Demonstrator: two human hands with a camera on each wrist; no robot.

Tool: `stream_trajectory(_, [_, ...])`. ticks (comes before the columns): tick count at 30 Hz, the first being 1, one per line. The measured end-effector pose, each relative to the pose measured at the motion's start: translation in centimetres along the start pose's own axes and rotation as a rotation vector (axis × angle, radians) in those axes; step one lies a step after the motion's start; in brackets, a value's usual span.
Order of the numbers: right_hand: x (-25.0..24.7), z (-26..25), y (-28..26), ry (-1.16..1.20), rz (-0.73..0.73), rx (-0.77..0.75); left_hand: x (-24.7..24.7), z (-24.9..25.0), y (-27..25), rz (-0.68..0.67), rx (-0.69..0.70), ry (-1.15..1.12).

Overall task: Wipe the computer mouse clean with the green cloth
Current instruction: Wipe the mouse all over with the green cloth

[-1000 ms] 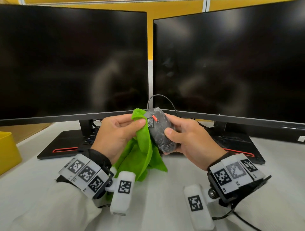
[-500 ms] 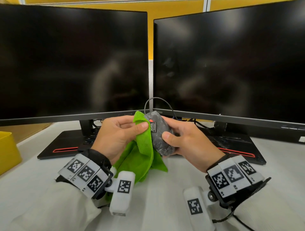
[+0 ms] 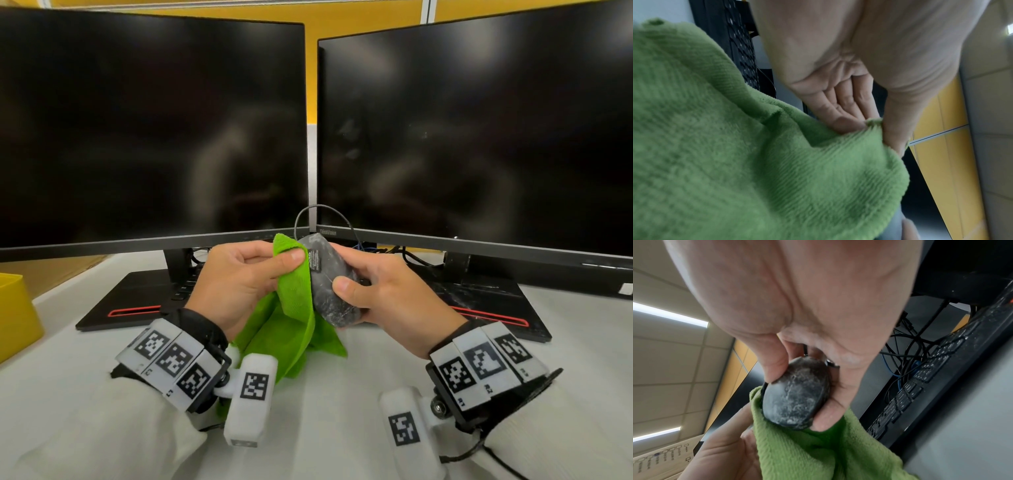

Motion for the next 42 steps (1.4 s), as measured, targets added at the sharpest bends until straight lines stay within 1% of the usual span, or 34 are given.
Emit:
stream_trajectory(3, [0.0,0.1,0.0,-0.005,0.015,0.013,-0.3,-0.2,0.2,0.025,0.001,0.018])
stream_trajectory(10, [-0.5,0.1,-0.1,-0.006,0.016,0.019,-0.1,-0.1,0.2,-0.072,0.018,0.015])
stream_trajectory(14, [-0.1,-0.5,-0.1,-0.082,0.019,-0.011,-0.4,0.1,0.1,0.013,0.052,0.147])
stream_trajectory(18, [0.1,-0.8,0.0,-0.119,0.011,-0.042,-0.4,0.3,0.0,0.060,0.078,0.144])
stream_trajectory(21, [-0.2,-0.5,0.1,-0.129,0.024,-0.047,-0.4,0.2,0.2,0.043,0.068,0.130])
stream_trajectory(26, [-0.7,0.3,0.2,-0.061,0.020,-0.011,-0.3,-0.2,0.5,-0.037,0.050,0.045])
stream_trajectory(28, [-0.6,0.1,0.1,-0.051,0.024,-0.016,-0.1,-0.2,0.5,-0.048,0.052,0.060])
stream_trajectory(32, [-0.2,-0.5,0.1,-0.114,0.007,-0.052,-0.3,-0.3,0.4,-0.007,0.052,0.155])
stream_trajectory(34, [-0.1,-0.4,0.1,-0.120,0.004,-0.055,-0.4,-0.2,0.3,0.027,0.055,0.147])
stream_trajectory(36, [-0.2,-0.2,0.2,-0.109,0.002,-0.053,-0.5,-0.2,0.4,0.033,0.059,0.112])
stream_trajectory(42, [-0.5,0.4,0.1,0.012,0.007,0.008,-0.1,-0.4,0.6,-0.062,0.070,0.043])
Point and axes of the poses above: each hand's wrist, its own y-axis towards the middle knuckle, its own x-axis out of the palm, z = x × y, the point moved 10 cm from there along y, towards the middle knuckle, and after that the axes turned 4 degrees about -x, right-handed, at the moved point
